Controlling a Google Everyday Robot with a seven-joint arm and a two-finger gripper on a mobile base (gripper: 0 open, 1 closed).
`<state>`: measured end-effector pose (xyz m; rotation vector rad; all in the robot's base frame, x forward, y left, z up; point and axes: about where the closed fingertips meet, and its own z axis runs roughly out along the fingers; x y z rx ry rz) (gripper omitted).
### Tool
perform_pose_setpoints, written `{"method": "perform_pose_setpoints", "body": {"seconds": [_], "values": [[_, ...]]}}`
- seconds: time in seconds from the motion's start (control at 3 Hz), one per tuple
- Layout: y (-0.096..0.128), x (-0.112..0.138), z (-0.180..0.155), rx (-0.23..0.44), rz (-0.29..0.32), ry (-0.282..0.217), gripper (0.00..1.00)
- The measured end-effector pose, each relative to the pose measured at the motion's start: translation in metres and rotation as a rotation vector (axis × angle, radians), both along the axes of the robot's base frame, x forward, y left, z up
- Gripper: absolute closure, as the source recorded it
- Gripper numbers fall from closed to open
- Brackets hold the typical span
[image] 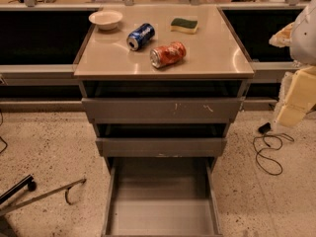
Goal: Place coke can into bottom drawer
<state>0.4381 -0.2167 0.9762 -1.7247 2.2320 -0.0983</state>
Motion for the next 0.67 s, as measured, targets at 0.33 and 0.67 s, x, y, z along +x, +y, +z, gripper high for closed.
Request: {"method": "perform_pose_setpoints", "body": {"seconds": [0.33,0.67], "values": [[0.0,0.0,0.0,0.0,0.0,0.0,0.0],[0.002,0.018,0.006,-0.026,0.013,-0.031,0.0]]}}
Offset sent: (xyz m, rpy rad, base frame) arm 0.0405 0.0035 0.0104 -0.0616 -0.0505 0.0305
